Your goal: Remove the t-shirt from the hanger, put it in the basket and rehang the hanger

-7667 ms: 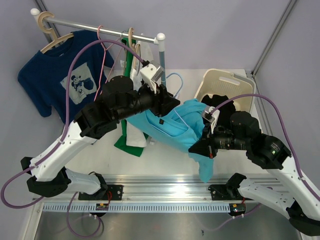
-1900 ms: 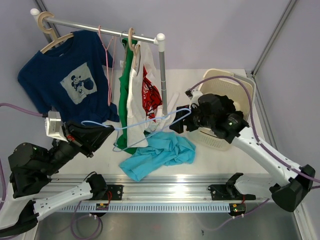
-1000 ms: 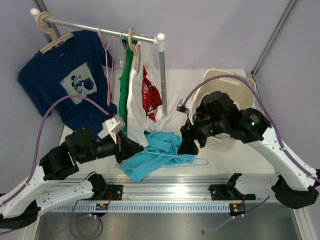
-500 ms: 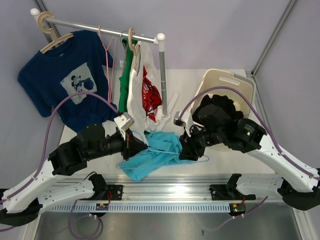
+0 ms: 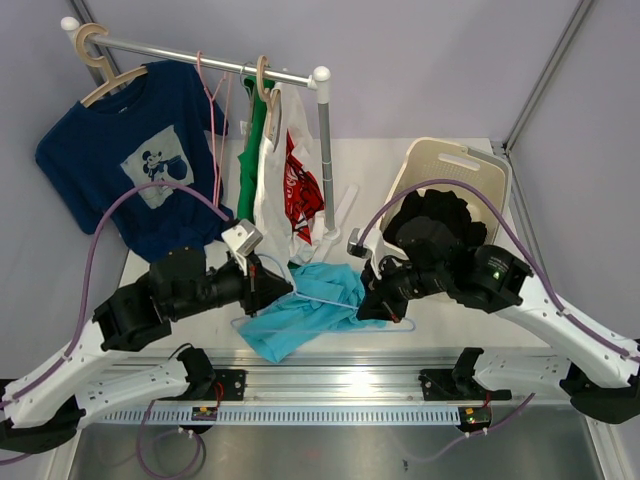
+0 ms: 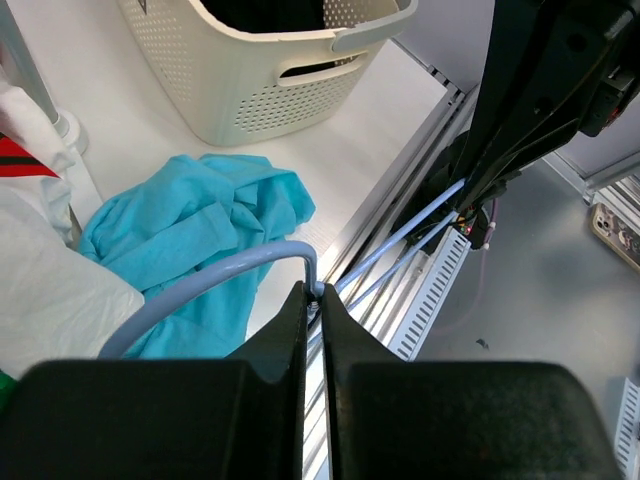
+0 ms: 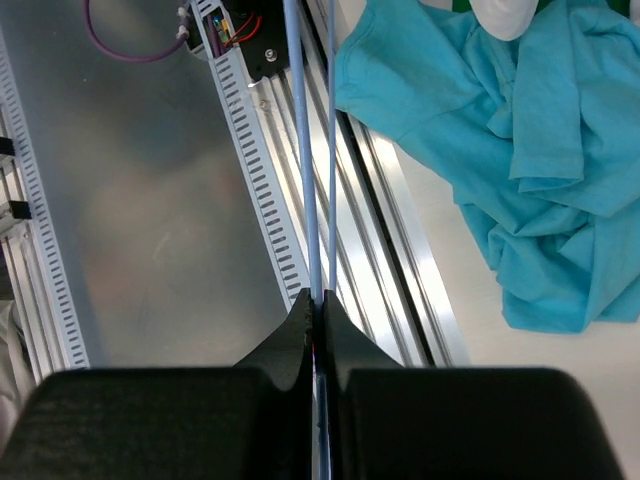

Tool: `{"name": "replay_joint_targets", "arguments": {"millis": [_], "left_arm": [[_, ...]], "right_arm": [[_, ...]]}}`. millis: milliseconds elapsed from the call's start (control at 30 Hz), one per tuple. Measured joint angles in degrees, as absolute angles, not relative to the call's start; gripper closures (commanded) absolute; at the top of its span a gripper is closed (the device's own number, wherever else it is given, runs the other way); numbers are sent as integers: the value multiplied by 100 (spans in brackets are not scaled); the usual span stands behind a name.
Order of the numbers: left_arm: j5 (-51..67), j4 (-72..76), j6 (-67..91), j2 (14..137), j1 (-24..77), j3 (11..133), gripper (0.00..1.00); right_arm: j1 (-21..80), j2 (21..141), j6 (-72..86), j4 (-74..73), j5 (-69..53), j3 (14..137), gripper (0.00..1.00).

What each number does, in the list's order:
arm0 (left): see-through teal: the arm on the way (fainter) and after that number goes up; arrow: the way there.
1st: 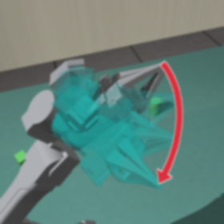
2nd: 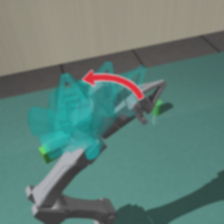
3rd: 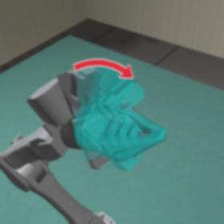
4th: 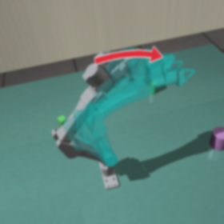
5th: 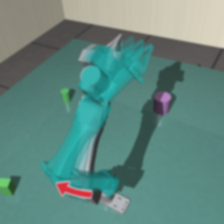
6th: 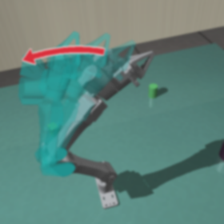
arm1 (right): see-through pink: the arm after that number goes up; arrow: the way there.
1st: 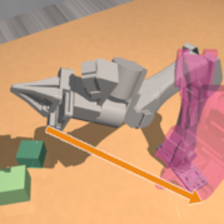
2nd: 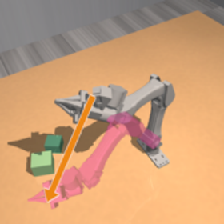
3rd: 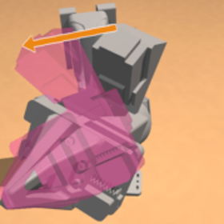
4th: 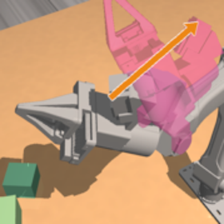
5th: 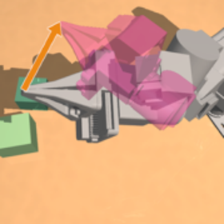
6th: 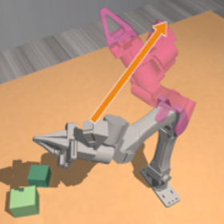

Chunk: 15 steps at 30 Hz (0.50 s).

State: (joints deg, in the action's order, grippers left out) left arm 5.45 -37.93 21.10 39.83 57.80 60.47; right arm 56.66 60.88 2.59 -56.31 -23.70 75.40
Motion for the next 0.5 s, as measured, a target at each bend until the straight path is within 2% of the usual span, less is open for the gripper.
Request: {"name": "replay_joint_targets", "arguments": {"millis": [33,67,100,133,200,233,300,333,500], "left_arm": [[534,-3800,2126,3986,5774,6062,98],[539,-3802,2150,3983,5776,6086,92],[534,-3802,2156,3983,5776,6121,64],[539,-3804,2161,3983,5774,6173,52],[548,-3804,2204,3981,5780,6292,40],[550,-3802,2241,3981,5780,6370,27],[552,-3804,2274,3972,5780,6519,17],[554,-3800,2270,3972,5780,6622,1],[539,-3793,2292,3948,5784,7008,1]], "right_arm": [[5675,6055,266,-5599,-2373,7524,100],[5675,6012,283,-5553,-2377,7498,100],[5675,5966,298,-5492,-2388,7476,100],[5675,5918,320,-5441,-2414,7454,100],[5669,5789,421,-5363,-2386,7382,100],[5664,5717,480,-5330,-2355,7341,100],[5662,5546,578,-5251,-2353,7244,100],[5662,5443,635,-5214,-2344,7203,100],[5658,4755,974,-5172,-2154,7144,100]]}}
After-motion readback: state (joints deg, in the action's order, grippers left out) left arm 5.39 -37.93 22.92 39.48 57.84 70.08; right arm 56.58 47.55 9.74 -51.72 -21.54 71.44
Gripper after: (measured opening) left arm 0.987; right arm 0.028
